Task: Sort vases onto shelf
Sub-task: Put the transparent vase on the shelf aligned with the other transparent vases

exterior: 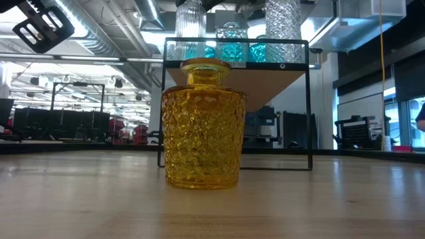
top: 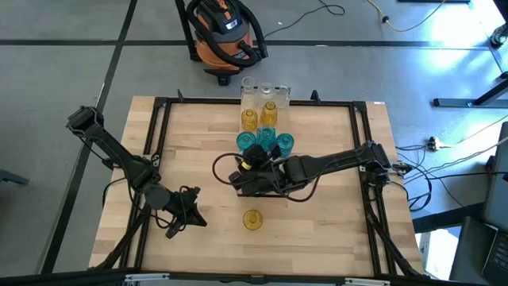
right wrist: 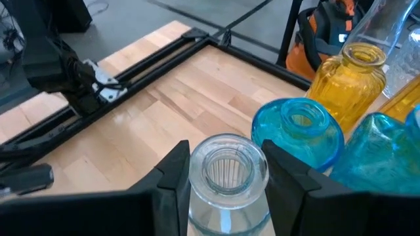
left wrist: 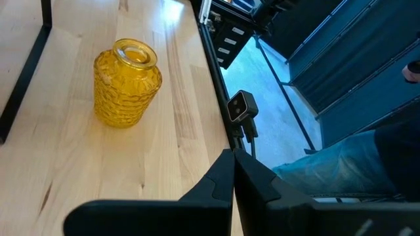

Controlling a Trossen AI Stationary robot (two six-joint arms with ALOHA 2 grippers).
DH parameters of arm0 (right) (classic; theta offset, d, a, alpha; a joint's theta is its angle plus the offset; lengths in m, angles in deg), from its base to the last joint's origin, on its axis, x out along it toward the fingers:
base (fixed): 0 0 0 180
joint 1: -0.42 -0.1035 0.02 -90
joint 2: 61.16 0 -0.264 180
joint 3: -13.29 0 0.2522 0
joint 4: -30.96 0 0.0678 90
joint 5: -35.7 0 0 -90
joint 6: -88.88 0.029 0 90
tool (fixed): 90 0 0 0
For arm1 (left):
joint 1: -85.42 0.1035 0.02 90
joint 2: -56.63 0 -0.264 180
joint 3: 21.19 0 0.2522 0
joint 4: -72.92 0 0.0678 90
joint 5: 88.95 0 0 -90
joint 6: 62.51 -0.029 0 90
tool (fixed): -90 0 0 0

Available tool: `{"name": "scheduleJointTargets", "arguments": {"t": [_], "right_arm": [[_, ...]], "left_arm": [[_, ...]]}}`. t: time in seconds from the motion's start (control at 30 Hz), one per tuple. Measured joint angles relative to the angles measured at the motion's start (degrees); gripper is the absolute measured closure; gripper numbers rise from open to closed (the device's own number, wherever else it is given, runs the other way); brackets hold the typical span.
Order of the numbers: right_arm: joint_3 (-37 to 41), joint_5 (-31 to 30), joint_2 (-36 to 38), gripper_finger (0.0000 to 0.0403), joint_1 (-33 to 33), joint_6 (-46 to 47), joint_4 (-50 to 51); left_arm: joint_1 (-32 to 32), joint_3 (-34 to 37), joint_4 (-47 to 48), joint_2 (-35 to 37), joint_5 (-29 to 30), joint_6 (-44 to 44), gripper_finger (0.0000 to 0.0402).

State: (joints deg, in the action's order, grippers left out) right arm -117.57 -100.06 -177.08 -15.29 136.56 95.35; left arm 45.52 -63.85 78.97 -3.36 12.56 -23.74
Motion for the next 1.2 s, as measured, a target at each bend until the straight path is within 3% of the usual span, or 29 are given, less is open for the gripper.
{"name": "scheduleJointTargets", "arguments": {"t": [0.3, 1.2], "right_arm": [[-2.75, 1.41, 0.0, 0.0276, -0.01, -0.3, 5.56], [-3.02, 3.22, -0.11, 0.027, 0.11, 0.03, 6.04]], "left_arm": [[0.01, 0.0, 0.02, 0.0, -0.02, -0.37, 0.0402], [0.01, 0.0, 0.04, 0.0, -0.02, -0.46, 0.0402]]}}
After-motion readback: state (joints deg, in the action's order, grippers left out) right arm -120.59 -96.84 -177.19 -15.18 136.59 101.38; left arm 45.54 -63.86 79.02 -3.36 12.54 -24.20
